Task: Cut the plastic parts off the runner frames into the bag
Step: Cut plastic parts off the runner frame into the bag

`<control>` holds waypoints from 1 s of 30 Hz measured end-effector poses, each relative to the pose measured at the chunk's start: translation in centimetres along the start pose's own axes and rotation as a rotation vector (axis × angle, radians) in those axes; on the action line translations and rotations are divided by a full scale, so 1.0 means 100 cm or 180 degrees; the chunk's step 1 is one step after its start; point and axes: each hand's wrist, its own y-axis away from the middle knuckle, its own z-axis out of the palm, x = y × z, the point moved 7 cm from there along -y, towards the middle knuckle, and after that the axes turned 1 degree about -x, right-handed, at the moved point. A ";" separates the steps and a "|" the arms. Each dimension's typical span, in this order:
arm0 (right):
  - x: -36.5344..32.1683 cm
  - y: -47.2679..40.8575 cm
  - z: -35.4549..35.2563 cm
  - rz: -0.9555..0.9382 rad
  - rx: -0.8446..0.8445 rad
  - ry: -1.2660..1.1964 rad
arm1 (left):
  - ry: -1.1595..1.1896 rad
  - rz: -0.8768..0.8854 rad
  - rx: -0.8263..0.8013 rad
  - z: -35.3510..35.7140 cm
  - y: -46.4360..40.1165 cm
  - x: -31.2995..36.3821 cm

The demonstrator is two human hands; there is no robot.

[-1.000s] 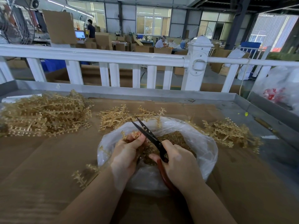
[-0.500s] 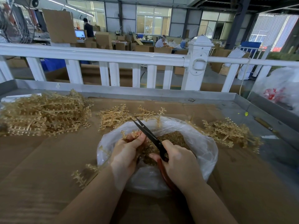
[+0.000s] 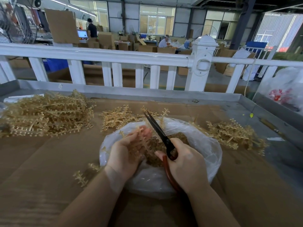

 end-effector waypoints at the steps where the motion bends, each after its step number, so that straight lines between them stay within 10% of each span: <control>1: 0.001 0.000 -0.001 0.0058 0.0033 -0.0009 | 0.0199 -0.0030 -0.0041 0.000 0.000 0.001; 30: 0.007 0.002 -0.002 0.0282 0.0383 0.0114 | 0.0786 -0.0026 -0.0967 0.002 0.002 0.000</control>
